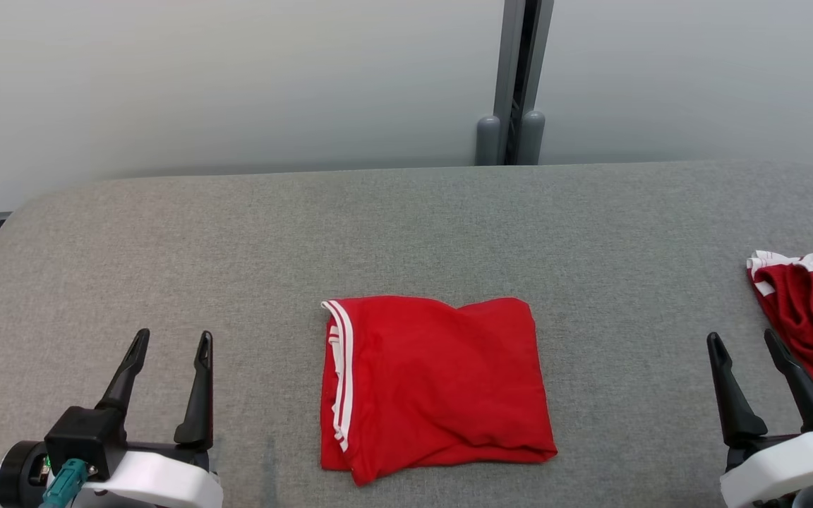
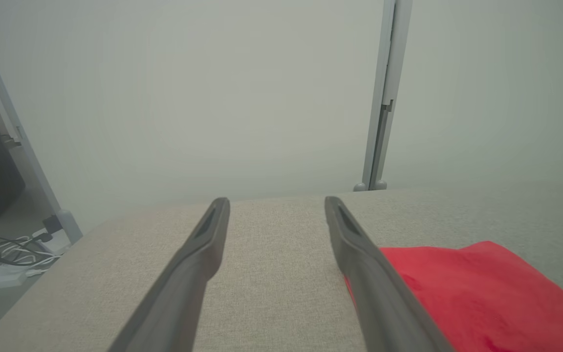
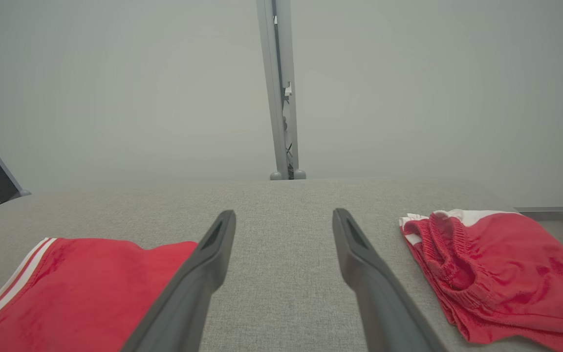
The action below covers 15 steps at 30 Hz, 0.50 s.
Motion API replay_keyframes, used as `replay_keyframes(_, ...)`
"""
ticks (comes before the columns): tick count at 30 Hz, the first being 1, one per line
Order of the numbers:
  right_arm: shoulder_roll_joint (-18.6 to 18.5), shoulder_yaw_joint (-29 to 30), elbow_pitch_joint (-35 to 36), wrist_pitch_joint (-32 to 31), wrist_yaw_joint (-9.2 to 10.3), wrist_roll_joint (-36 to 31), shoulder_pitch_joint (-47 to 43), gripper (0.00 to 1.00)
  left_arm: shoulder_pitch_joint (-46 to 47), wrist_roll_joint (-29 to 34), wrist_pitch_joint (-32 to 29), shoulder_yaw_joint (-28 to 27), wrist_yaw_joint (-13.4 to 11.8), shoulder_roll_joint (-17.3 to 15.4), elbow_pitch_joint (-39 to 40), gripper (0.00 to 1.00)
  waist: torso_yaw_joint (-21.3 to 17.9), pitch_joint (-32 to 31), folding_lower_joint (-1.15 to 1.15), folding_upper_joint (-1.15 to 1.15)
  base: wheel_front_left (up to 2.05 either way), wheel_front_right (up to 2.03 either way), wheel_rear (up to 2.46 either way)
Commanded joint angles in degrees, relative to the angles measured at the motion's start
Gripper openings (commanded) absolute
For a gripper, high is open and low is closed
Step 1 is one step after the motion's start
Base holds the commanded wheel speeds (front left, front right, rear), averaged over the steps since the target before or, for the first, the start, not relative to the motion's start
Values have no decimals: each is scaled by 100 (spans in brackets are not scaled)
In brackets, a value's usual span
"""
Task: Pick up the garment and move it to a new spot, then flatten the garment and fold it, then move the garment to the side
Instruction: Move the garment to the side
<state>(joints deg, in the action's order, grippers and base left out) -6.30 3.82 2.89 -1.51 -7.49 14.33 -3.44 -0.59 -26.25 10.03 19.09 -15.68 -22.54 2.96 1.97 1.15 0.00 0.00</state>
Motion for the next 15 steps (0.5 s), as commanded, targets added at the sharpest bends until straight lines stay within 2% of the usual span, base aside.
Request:
replay_keyframes(1, -29, 34, 35, -14, 0, -4, 49, 100, 119, 3, 14, -19, 14, -29, 7, 100, 46, 38, 0, 0, 0, 0, 0)
replay_keyframes(8, -103, -219, -71, -212, 0, 21, 276, 100, 325, 51, 68, 22, 56, 1, 41, 100, 371, 287, 0, 0, 0, 0, 0)
replay_keyframes(15, -268, -788, -775, -529, 0, 41, 781, 100, 536, -63, 232, 44, 180, 129, -87, 100, 769, 733, 0, 0, 0, 0, 0)
